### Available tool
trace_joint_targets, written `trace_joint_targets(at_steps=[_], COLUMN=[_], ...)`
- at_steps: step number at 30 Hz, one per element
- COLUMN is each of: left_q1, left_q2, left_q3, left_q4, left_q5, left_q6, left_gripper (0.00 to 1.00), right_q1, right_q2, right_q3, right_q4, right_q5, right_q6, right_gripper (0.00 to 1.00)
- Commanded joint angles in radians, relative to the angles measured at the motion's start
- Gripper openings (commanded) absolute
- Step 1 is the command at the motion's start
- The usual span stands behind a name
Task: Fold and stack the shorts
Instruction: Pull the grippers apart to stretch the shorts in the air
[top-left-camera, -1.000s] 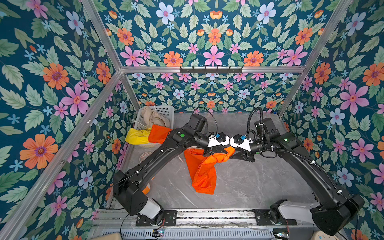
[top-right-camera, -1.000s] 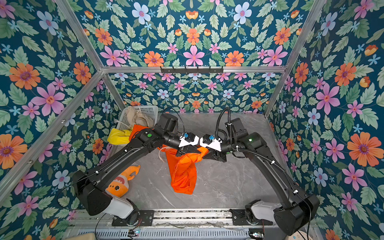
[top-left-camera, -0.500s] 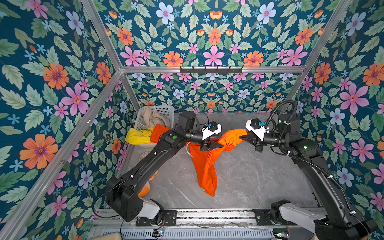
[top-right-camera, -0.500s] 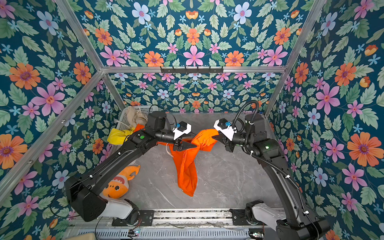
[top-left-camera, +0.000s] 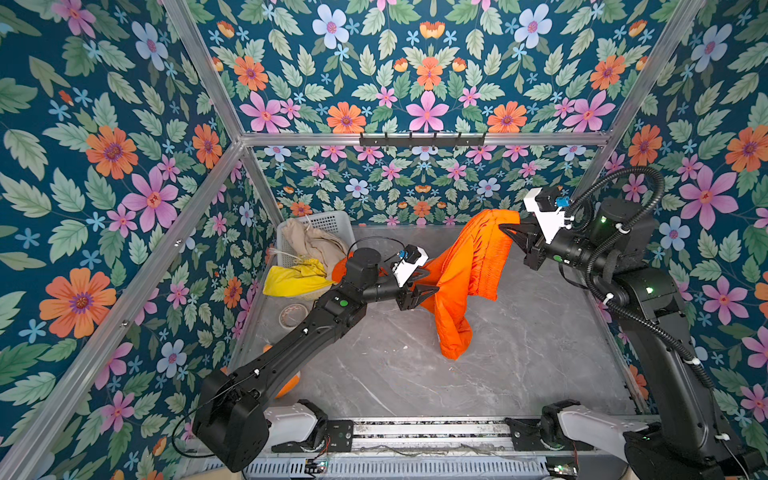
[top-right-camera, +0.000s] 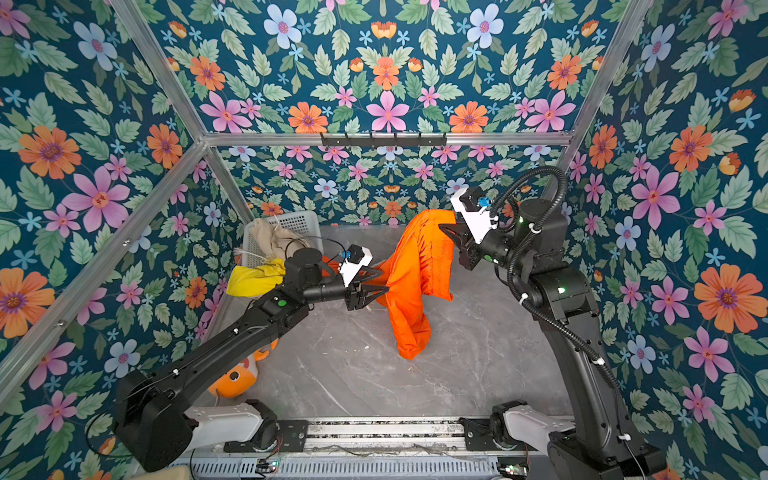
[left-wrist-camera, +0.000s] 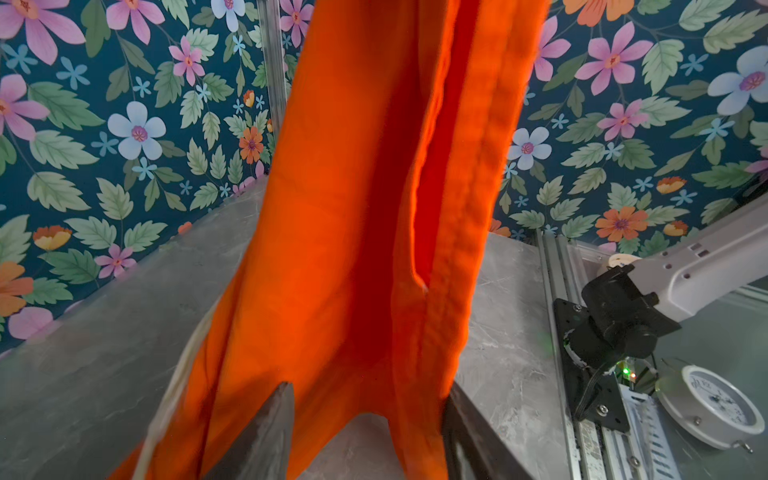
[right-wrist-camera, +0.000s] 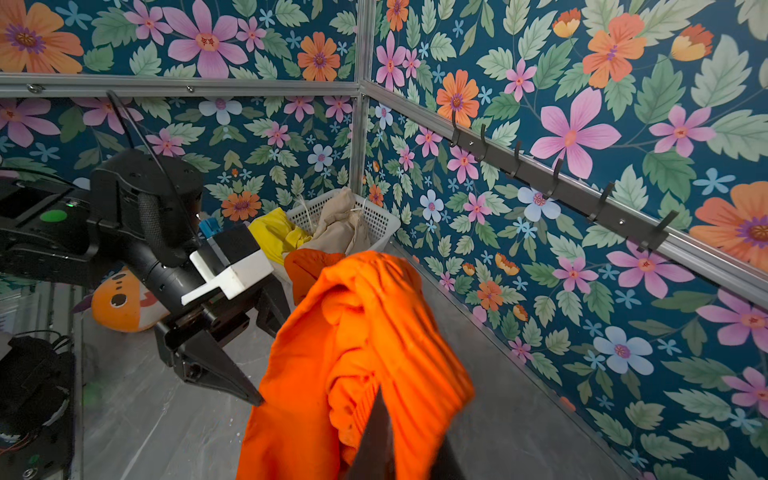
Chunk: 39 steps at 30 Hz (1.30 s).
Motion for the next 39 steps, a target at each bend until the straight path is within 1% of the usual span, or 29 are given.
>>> trace_joint_targets(at_steps=[1,4,5,7,8,10,14,17,19,23,25,31,35,36,37,38,39], left_q1=[0.000,-0.010,-0.013,-0.018,-0.020,-0.029,-0.061,-0.077,-0.091,-0.120,-0.126,-0.155,-0.183,-0.191,-0.194,-0.195,-0.195], left_q2=[-0.008,-0.002,0.003,0.012,0.019,0.029,0.042,0.055,0.064,0.084,0.096,0.132,0.152,0.154,0.156,0.151,0.143], left_q3=[-0.073,-0.170,-0.205,-0.266,-0.292,-0.329,-0.386,-0.410,-0.428,-0.461,-0.476,-0.499,-0.507,-0.507,-0.505,-0.503,-0.498], left_q4=[0.153,0.267,0.319,0.416,0.446,0.471,0.482,0.459,0.460,0.455,0.468,0.509,0.537,0.537,0.531,0.520,0.497], left_q5=[0.002,0.025,0.029,-0.013,-0.042,-0.091,-0.109,-0.086,-0.068,-0.126,-0.150,-0.175,-0.194,-0.203,-0.208,-0.211,-0.220], left_q6=[-0.086,-0.138,-0.180,-0.277,-0.314,-0.347,-0.313,-0.274,-0.257,-0.234,-0.243,-0.281,-0.306,-0.308,-0.308,-0.308,-0.309], left_gripper=[0.56,0.55,0.56,0.57,0.60,0.62,0.65,0.67,0.67,0.66,0.66,0.63,0.63,0.61,0.56,0.50,0.39], right_q1=[0.001,0.001,0.000,0.001,0.001,0.002,0.002,0.002,0.002,0.002,0.001,0.001,0.001,0.002,0.001,0.002,0.001], right_q2=[0.021,0.036,0.038,0.041,0.041,0.044,0.049,0.053,0.055,0.055,0.053,0.048,0.044,0.044,0.044,0.044,0.042], right_q3=[0.017,0.020,0.019,0.016,0.014,0.011,0.010,0.011,0.011,0.012,0.011,0.005,0.001,0.000,0.001,0.002,0.006], right_q4=[0.007,0.005,0.009,0.018,0.022,0.028,0.034,0.036,0.037,0.036,0.038,0.045,0.047,0.046,0.046,0.044,0.037], right_q5=[0.003,0.004,0.004,0.004,0.005,0.001,-0.013,-0.018,-0.021,-0.022,-0.023,-0.024,-0.020,-0.020,-0.019,-0.015,-0.007], right_q6=[-0.011,-0.002,0.003,0.010,0.016,0.024,0.038,0.041,0.044,0.045,0.047,0.052,0.056,0.057,0.058,0.058,0.059], right_gripper=[0.00,0.00,0.00,0.00,0.00,0.00,0.00,0.00,0.00,0.00,0.00,0.00,0.00,0.00,0.00,0.00,0.00])
